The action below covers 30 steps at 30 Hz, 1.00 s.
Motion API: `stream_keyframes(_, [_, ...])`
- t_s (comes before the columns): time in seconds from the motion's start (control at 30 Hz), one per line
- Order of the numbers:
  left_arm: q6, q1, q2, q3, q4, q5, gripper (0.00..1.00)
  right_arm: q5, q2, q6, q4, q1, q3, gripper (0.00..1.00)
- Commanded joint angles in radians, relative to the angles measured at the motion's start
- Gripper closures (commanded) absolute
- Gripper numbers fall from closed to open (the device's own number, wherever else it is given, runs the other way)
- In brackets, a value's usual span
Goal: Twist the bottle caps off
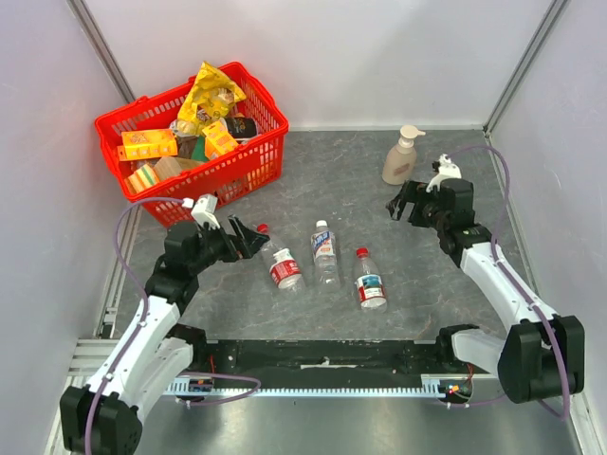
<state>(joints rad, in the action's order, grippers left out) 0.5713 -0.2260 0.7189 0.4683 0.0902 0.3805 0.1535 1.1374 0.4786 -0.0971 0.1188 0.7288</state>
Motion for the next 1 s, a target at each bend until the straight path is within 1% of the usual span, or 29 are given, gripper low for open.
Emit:
stream_keyframes(0.0, [-0.016, 0.001, 0.037, 0.016, -0.011, 0.044, 0.0, -0.052, 0.012, -0.052, -0.079, 0.103, 0.102, 0.02])
stream_keyframes(0.1, [-0.069, -0.001, 0.056, 0.073, 0.06, 0.06, 0.0, -0.142, 0.013, -0.075, -0.144, 0.195, 0.142, 0.02])
stream_keyframes(0.13, [-0.071, -0.001, 0.06, 0.099, 0.083, 0.06, 0.0, -0.178, 0.013, -0.08, -0.159, 0.228, 0.155, 0.02])
stream_keyframes(0.3, [-0.074, -0.009, 0.096, 0.145, 0.141, 0.072, 0.02, -0.258, 0.038, -0.097, -0.223, 0.344, 0.187, 0.02])
stream_keyframes(0.37, [-0.079, -0.041, 0.129, 0.171, 0.178, 0.02, 0.02, -0.281, 0.054, -0.103, -0.254, 0.375, 0.193, 0.02])
stream_keyframes(0.5, [-0.09, -0.188, 0.235, 0.263, 0.284, -0.17, 0.02, -0.327, 0.097, -0.126, -0.357, 0.447, 0.218, 0.02])
stream_keyframes(0.6, [-0.079, -0.257, 0.319, 0.309, 0.309, -0.227, 0.02, -0.374, 0.123, -0.129, -0.438, 0.496, 0.219, 0.02])
stream_keyframes(0.73, [-0.076, -0.285, 0.381, 0.335, 0.292, -0.236, 0.01, -0.35, 0.16, -0.107, -0.469, 0.538, 0.182, 0.02])
stream_keyframes(0.87, [-0.077, -0.288, 0.386, 0.337, 0.281, -0.244, 0.01, -0.298, 0.208, -0.071, -0.457, 0.564, 0.141, 0.05])
stream_keyframes(0.97, [-0.071, -0.288, 0.387, 0.332, 0.253, -0.217, 0.0, -0.266, 0.257, -0.057, -0.457, 0.568, 0.118, 0.1])
